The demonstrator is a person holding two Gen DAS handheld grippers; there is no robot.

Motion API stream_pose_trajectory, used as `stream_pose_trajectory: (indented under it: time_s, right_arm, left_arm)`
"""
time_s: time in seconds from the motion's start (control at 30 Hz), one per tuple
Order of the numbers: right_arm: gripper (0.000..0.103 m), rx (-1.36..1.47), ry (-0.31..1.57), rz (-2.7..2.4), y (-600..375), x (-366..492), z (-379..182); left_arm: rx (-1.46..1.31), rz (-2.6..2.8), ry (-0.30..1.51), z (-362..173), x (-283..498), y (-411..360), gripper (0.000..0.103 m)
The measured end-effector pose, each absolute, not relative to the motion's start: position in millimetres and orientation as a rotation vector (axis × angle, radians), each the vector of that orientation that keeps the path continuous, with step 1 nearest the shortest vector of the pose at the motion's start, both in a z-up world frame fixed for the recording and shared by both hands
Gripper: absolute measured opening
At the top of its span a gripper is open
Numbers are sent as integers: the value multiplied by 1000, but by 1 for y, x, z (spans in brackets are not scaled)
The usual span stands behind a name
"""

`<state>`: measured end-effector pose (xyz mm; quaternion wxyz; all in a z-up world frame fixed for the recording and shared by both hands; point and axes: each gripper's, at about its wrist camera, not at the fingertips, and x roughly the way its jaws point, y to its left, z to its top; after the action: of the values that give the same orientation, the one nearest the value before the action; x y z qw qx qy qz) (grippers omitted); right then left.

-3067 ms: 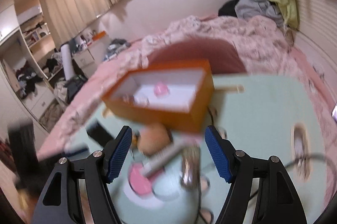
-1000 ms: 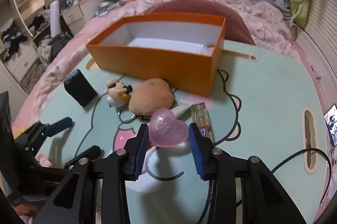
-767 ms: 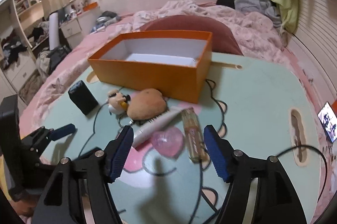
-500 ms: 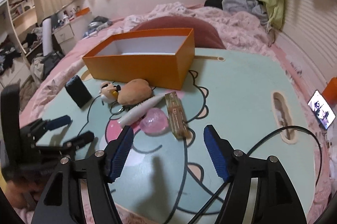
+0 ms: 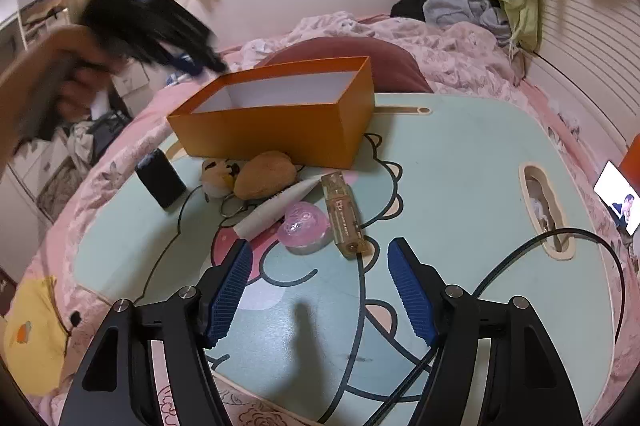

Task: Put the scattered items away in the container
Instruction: 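Reach into the box and grasp the clear plastic dome with the left gripper, then lift the clear dome out and release it on the table with the left gripper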

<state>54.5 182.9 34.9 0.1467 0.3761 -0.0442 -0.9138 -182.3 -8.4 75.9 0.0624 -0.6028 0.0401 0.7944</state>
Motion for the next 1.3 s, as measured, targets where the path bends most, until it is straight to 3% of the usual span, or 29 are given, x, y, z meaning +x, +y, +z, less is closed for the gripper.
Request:
stream_pose_trajectory:
  time_s: [0.17,0.33,0.63,0.8,0.9,1.3]
  right_arm:
    - [72,1082,-171,-2624,191,55,33]
    - [72,1093,-205,-2617,194,55,32]
    - [72,1117,-204,-2602,194,53,30]
    - [72,1119,-207,-2601,195,53,29]
    - [72,1122,-215,-2601,195,53,29]
    - [72,1129,-216,-2598,196,52,28]
  left_arm:
    - [-2003,2359,223,24,-201,2,37]
    - [-2015,2380,278,18,-208,13,37]
    - [-2077,2192,597,3,-202,38,39]
    - [-2084,2229,375,5,-211,19,37]
    - [-2059,2212,278,6,-211,12,28]
    - [-1865,2327,32,34,-199,1,23]
